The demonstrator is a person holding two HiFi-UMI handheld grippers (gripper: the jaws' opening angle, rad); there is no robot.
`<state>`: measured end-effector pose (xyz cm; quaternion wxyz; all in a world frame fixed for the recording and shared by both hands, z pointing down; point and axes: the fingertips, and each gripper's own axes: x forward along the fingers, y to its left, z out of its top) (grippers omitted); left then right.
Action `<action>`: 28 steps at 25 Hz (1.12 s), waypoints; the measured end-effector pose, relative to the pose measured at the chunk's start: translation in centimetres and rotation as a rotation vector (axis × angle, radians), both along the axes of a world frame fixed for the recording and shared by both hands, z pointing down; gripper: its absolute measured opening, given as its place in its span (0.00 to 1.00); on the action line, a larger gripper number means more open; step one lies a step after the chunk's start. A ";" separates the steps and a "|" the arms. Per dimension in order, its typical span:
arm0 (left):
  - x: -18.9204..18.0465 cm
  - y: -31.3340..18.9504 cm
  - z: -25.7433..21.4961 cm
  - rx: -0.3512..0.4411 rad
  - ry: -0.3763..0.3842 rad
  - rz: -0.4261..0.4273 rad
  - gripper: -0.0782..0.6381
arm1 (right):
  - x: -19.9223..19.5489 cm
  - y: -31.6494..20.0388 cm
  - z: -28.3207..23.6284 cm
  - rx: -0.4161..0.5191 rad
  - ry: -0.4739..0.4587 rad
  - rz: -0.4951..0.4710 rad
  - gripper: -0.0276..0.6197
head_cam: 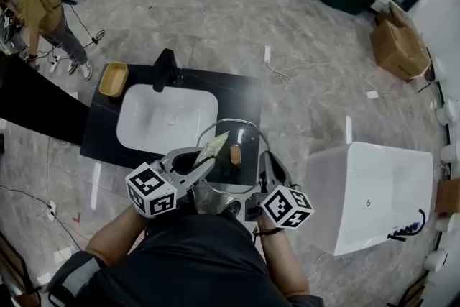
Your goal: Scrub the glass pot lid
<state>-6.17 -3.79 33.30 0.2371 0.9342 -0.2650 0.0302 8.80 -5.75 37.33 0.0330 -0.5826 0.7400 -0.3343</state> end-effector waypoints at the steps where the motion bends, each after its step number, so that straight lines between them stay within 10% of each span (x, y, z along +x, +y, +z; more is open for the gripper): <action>1: -0.3 0.0 -1.5 0.032 0.017 -0.012 0.21 | -0.7 -0.1 -1.6 0.045 0.023 -0.012 0.05; 10: 1.4 0.9 -5.4 0.165 0.062 -0.037 0.21 | -6.1 0.6 -10.3 0.387 0.279 -0.120 0.05; 28: 5.6 1.1 -4.9 0.174 -0.016 -0.060 0.21 | -2.9 2.1 -9.0 0.412 0.238 -0.164 0.05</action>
